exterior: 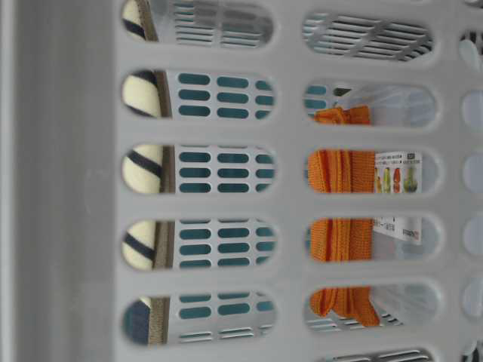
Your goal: Pick up the slipper from the shopping basket with the left arm.
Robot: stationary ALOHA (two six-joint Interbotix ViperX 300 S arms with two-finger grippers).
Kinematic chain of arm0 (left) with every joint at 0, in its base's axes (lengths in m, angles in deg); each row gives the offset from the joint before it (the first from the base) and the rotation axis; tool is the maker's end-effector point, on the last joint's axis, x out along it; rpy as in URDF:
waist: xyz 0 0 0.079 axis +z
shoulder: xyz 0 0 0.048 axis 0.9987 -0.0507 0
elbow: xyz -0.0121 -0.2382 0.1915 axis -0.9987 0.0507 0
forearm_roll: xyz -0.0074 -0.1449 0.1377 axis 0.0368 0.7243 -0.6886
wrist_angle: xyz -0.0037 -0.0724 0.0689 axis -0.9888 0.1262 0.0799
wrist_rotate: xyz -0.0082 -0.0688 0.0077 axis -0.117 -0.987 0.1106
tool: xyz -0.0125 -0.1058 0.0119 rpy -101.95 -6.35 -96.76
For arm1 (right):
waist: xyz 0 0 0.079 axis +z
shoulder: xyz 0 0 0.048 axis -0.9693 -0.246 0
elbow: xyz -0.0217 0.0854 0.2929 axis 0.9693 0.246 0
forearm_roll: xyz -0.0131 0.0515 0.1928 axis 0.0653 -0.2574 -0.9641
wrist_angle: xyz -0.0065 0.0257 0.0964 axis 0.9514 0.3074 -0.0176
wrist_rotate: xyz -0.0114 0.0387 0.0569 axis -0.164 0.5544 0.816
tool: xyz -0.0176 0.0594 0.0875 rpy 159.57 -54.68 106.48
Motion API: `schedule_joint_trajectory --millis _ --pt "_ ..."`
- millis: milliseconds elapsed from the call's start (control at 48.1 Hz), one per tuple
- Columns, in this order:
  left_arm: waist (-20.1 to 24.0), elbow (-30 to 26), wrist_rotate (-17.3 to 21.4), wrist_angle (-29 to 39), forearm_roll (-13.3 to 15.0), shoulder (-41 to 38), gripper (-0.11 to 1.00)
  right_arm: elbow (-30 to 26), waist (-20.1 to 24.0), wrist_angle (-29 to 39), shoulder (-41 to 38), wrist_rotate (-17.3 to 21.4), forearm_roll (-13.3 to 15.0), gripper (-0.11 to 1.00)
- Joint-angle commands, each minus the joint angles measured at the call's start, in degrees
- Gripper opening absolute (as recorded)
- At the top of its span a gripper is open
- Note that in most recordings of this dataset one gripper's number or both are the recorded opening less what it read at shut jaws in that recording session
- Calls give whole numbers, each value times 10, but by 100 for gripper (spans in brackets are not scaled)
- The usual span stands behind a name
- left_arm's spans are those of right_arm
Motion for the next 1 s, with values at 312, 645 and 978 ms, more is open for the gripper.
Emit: schedule_joint_trajectory --millis 312,645,978 --pt "-3 -13 0 -3 -2 7 7 -4 -2 -3 -3 1 -3 75" --pt "-3 -12 -2 -3 -2 7 7 -4 -2 -3 -3 1 -3 76" --pt "-6 -13 1 -2 -2 6 7 -1 -2 -3 -3 15 -4 75"
